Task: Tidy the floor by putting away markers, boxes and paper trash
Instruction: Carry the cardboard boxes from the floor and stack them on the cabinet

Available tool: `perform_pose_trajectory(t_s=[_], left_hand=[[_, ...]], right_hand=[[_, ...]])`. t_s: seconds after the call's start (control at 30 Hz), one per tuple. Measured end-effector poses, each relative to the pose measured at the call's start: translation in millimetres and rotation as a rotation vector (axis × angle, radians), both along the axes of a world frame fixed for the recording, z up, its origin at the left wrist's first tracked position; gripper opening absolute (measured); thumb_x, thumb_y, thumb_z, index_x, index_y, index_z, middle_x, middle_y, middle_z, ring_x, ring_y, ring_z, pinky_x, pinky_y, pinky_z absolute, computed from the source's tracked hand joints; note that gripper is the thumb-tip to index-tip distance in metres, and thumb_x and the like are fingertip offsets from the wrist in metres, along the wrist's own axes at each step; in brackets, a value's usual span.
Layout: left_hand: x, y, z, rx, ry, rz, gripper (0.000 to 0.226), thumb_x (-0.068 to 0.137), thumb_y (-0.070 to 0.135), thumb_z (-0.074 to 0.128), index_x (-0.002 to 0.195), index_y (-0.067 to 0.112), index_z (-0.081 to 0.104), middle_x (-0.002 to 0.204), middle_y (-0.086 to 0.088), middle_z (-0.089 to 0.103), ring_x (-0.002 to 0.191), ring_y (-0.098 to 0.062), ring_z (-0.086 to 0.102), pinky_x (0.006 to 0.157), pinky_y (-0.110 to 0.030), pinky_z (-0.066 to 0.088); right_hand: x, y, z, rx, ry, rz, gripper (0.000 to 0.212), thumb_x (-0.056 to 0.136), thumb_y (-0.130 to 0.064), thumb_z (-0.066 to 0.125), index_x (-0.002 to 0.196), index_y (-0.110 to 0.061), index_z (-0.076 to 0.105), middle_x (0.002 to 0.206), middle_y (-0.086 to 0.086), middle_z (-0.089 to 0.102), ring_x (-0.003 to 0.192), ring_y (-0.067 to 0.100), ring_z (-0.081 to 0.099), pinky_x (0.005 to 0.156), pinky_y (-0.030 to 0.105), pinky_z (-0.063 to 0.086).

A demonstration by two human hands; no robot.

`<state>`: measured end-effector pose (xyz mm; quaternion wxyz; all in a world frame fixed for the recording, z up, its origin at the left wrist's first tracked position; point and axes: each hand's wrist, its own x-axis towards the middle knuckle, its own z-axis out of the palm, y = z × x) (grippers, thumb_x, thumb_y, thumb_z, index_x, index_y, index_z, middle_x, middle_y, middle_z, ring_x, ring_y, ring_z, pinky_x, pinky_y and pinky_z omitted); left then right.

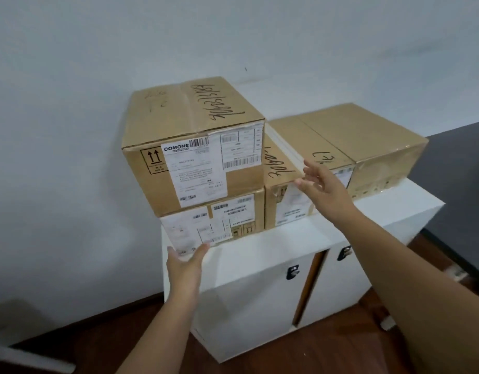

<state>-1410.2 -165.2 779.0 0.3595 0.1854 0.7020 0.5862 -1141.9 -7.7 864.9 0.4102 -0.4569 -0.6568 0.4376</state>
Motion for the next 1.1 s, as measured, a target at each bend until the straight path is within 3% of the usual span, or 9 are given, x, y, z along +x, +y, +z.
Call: perform_pose_trajectory(t_s=[0.13,0.43,0.53,0.63,0.7,0.77,0.87,1.0,1.1], left_hand=[[98,-18,-21,-0.121,0.04,-0.131,0.096,0.084,0.028,0.074,0.158,0.023,0.012,0.163,0.002,0.019,0.147,-0.02,0.024,0.118,-0.039,0.024],[383,3,-41,-0.077,0.193,-0.726,0.084,0.082,0.029,0.075,0.153,0.025,0.031,0.157,0.002,0.032,0.141,-0.015,0.036,0.118,-0.038,0.03],[486,2,-50,-0.089,0.186,-0.974,0.081,0.081,0.036,0.076,0.15,0.032,0.034,0.157,0.006,0.032,0.137,-0.011,0.036,0.099,-0.017,0.04],[570,-3,-54,-0.14,0.138,-1.18,0.071,0.081,0.039,0.077,0.143,0.036,0.042,0.142,0.01,0.045,0.118,0.003,0.05,0.086,-0.012,0.045],[611,-3,-61,-0.14,0.108,-1.272,0.062,0.082,0.036,0.078,0.135,0.036,0.047,0.119,0.019,0.053,0.088,0.021,0.053,0.068,0.0,0.043],[645,4,-70,-0.149,0.117,-1.337,0.064,0.082,0.037,0.077,0.138,0.029,0.048,0.121,0.019,0.056,0.092,0.016,0.056,0.073,-0.002,0.041],[686,25,-94,-0.225,0.137,-1.357,0.071,0.081,0.044,0.076,0.142,0.023,0.045,0.142,0.004,0.051,0.117,-0.007,0.047,0.093,-0.023,0.037],[729,63,-151,-0.373,0.132,-1.313,0.078,0.081,0.047,0.075,0.146,0.019,0.042,0.149,-0.001,0.045,0.129,-0.019,0.045,0.093,-0.028,0.036],[749,87,-200,-0.499,0.096,-1.282,0.076,0.081,0.043,0.076,0.144,0.017,0.043,0.147,-0.001,0.047,0.119,-0.012,0.047,0.092,-0.027,0.039]], right_hand=[[101,-21,-40,-0.037,-0.15,-0.222,0.032,0.094,-0.039,0.059,0.126,-0.036,0.057,0.124,-0.014,0.057,0.116,0.009,0.055,0.092,0.028,0.044],[369,-123,-117,-0.409,-0.502,-0.358,0.029,0.091,-0.036,0.061,0.119,-0.028,0.063,0.11,-0.004,0.067,0.1,0.015,0.063,0.084,0.033,0.051],[457,-163,-124,-0.538,-0.47,-0.49,0.025,0.091,-0.036,0.06,0.115,-0.029,0.063,0.104,-0.003,0.066,0.086,0.014,0.062,0.063,0.027,0.049],[532,-198,-128,-0.68,-0.379,-0.644,0.022,0.092,-0.028,0.06,0.113,-0.023,0.064,0.096,-0.002,0.065,0.082,0.017,0.067,0.063,0.027,0.055],[573,-219,-134,-0.765,-0.28,-0.751,0.017,0.093,-0.017,0.06,0.108,-0.013,0.064,0.081,-0.003,0.065,0.056,0.007,0.068,0.043,0.013,0.048],[607,-236,-142,-0.805,-0.258,-0.802,0.008,0.094,-0.003,0.056,0.094,-0.005,0.064,0.061,-0.007,0.066,0.037,0.0,0.06,0.033,0.008,0.039],[649,-247,-170,-0.881,-0.308,-0.833,0.014,0.095,-0.013,0.057,0.099,-0.005,0.069,0.063,-0.007,0.063,0.048,0.01,0.055,0.042,0.017,0.038],[696,-228,-221,-1.012,-0.377,-0.795,0.026,0.091,-0.027,0.063,0.11,-0.01,0.07,0.071,0.0,0.053,0.055,0.014,0.046,0.044,0.019,0.033],[721,-191,-260,-1.069,-0.367,-0.741,0.026,0.09,-0.023,0.065,0.112,-0.009,0.07,0.083,0.004,0.065,0.068,0.019,0.058,0.055,0.02,0.047]])
